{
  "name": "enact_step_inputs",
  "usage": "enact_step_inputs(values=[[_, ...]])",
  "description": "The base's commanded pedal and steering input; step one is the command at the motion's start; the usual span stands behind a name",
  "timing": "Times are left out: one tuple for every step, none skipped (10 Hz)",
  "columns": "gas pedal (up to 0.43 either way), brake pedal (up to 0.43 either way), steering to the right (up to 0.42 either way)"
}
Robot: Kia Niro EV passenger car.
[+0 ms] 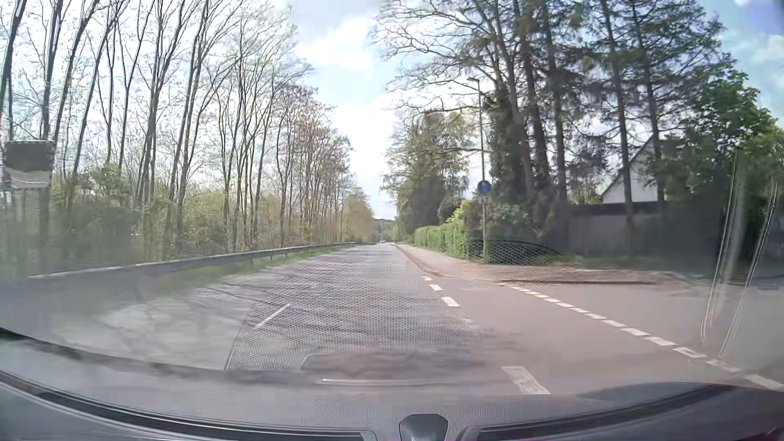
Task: Follow the waypoints while adhering to traffic rules and regulations
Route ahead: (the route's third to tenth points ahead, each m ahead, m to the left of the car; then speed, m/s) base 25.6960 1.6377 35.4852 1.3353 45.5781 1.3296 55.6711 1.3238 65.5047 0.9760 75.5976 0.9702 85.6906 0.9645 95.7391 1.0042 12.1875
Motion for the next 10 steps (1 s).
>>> enact_step_inputs(values=[[0.0, 0.0, -0.004], [0.028, 0.0, -0.003], [0.047, 0.0, -0.003], [0.047, 0.0, -0.004], [0.047, 0.0, -0.004], [0.047, 0.0, -0.004], [0.047, 0.0, -0.005], [0.047, 0.0, -0.006], [0.047, 0.0, -0.008], [0.047, 0.0, -0.009]])
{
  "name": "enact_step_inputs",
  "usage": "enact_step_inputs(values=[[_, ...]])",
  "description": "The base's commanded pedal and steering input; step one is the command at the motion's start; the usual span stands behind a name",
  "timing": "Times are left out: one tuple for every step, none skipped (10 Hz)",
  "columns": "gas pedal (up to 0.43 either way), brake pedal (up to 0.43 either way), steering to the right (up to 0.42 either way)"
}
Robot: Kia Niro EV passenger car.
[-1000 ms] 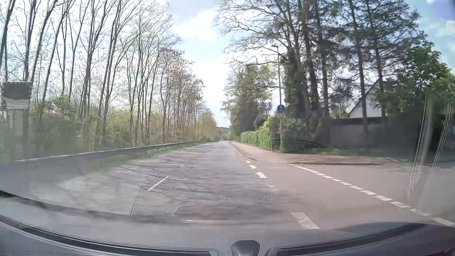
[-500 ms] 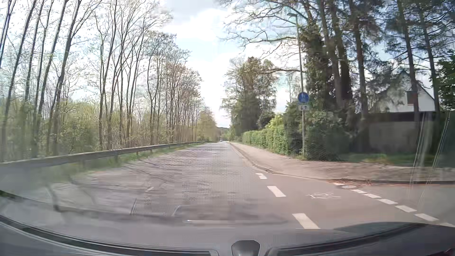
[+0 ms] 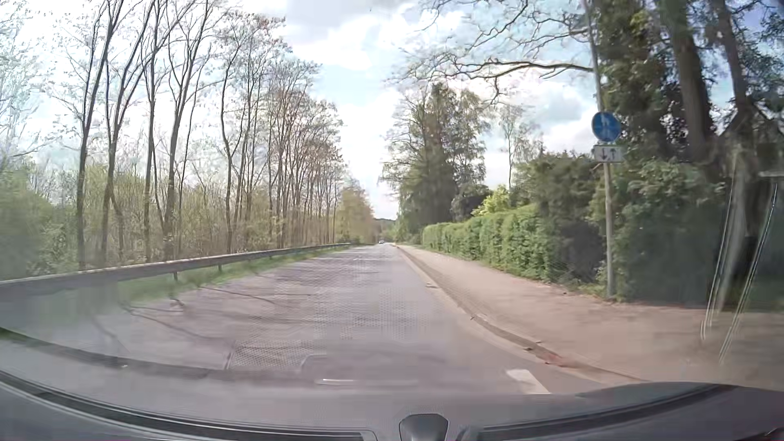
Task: Follow the waypoints while adhering to traffic rules and regulations
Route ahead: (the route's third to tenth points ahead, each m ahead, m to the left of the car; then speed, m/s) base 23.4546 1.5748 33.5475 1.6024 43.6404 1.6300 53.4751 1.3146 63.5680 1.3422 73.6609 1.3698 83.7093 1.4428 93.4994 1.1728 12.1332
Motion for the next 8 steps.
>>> enact_step_inputs(values=[[0.047, 0.0, -0.008], [0.047, 0.0, -0.006], [0.047, 0.0, -0.004], [0.047, 0.0, -0.003], [0.047, 0.0, -0.003], [0.047, 0.0, -0.003], [0.047, 0.0, -0.003], [0.047, 0.0, -0.003]])
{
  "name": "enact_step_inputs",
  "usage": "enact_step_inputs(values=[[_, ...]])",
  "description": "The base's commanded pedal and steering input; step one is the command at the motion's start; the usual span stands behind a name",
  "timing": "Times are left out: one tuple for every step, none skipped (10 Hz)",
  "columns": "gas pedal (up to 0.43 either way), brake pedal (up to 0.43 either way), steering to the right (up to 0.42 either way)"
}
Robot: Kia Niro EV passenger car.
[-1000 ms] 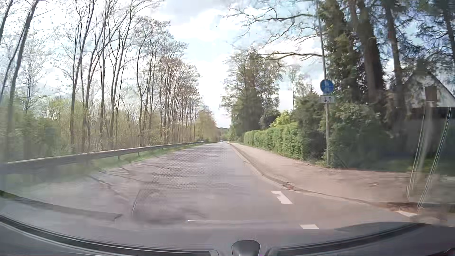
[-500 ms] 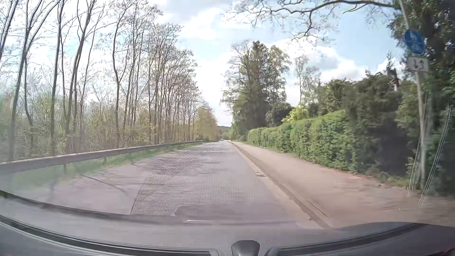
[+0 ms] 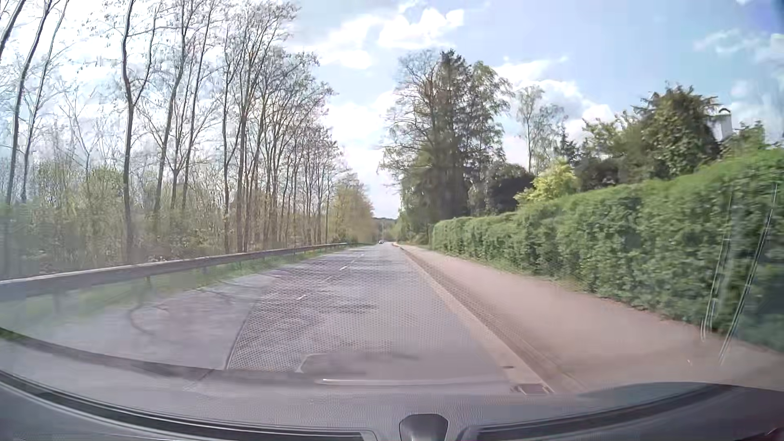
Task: Follow the waypoints while adhering to traffic rules and regulations
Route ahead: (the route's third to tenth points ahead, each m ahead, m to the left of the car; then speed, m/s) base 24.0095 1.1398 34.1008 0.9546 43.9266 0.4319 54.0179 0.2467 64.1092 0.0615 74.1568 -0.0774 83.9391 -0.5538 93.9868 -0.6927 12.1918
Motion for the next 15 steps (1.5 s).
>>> enact_step_inputs(values=[[0.047, 0.0, -0.003], [0.047, 0.0, -0.003], [0.047, 0.0, -0.003], [0.047, 0.0, -0.003], [0.047, 0.0, -0.003], [0.047, 0.0, -0.003], [0.047, 0.0, -0.003], [0.047, 0.0, -0.003], [0.047, 0.0, -0.003], [0.047, 0.0, -0.003], [0.047, 0.0, -0.003], [0.047, 0.0, -0.003], [0.047, 0.0, -0.003], [0.047, 0.0, -0.003], [0.047, 0.0, -0.003]])
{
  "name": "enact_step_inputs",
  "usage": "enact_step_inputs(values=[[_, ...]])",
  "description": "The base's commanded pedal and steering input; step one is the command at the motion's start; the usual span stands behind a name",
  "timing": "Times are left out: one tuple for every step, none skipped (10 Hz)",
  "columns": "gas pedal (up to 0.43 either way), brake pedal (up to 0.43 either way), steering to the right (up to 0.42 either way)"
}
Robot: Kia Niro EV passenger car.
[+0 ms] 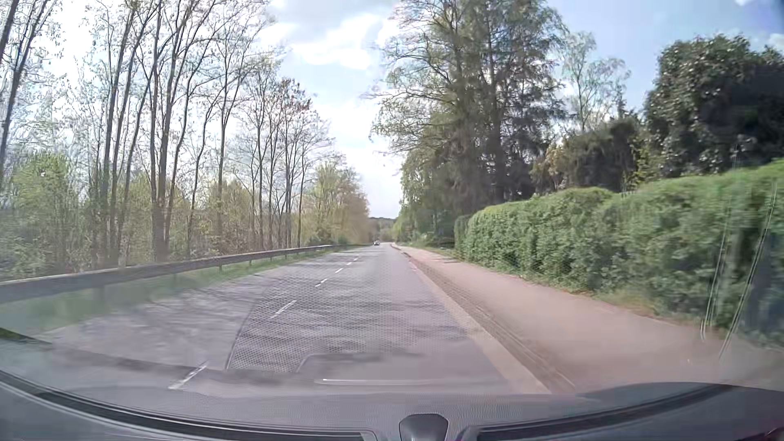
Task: Follow the waypoints while adhering to traffic rules and regulations
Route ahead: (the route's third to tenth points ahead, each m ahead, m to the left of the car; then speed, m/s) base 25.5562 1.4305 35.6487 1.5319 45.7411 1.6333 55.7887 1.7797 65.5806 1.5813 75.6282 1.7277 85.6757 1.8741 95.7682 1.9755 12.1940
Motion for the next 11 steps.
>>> enact_step_inputs(values=[[0.047, 0.0, -0.003], [0.047, 0.0, -0.003], [0.047, 0.0, -0.003], [0.047, 0.0, -0.003], [0.047, 0.0, -0.004], [0.047, 0.0, -0.004], [0.047, 0.0, -0.005], [0.047, 0.0, -0.005], [0.047, 0.0, -0.005], [0.047, 0.0, -0.005], [0.047, 0.0, -0.005]])
